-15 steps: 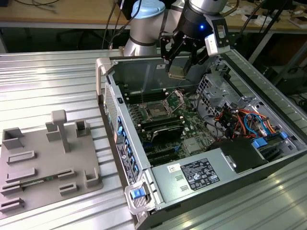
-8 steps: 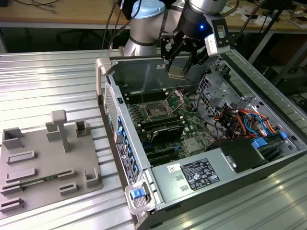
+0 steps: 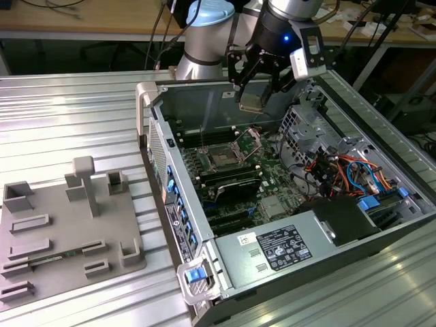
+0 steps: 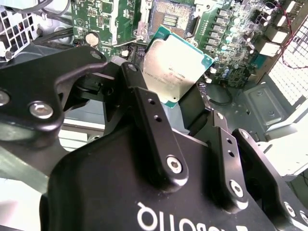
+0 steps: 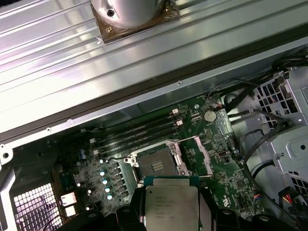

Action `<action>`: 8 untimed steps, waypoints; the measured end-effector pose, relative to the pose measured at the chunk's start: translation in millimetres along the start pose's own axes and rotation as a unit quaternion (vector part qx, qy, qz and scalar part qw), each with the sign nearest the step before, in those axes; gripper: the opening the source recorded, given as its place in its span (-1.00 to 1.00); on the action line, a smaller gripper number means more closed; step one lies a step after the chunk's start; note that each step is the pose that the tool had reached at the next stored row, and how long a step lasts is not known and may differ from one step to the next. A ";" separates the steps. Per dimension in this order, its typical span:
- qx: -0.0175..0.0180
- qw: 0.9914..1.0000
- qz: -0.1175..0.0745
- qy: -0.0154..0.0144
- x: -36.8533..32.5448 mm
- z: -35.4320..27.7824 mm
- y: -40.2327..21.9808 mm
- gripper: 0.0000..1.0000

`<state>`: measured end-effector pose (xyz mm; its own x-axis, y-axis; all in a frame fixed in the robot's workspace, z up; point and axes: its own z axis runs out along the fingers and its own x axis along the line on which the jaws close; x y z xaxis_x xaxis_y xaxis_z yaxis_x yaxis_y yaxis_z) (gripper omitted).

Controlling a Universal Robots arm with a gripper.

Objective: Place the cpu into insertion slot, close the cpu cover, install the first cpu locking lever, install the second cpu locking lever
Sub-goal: 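Place the cpu into insertion slot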

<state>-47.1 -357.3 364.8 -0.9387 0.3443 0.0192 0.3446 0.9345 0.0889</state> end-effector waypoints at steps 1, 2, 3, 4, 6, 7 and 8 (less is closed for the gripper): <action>0.000 1.000 0.008 -0.001 0.0 0.2 0.0 0.09; 0.000 1.000 0.014 -0.001 0.0 0.3 0.0 0.09; -0.001 1.000 0.027 -0.002 0.0 0.7 0.0 0.09; -0.001 0.999 0.034 -0.003 -0.2 0.8 0.0 0.09; -0.001 0.999 0.034 -0.003 -0.2 0.8 0.0 0.09; -0.001 0.999 0.034 -0.003 -0.3 0.8 0.0 0.09; -0.001 0.999 0.034 -0.003 -0.2 0.9 0.0 0.09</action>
<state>-46.8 -357.3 364.0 -0.9127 0.4082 0.0192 0.4082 0.9085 0.0890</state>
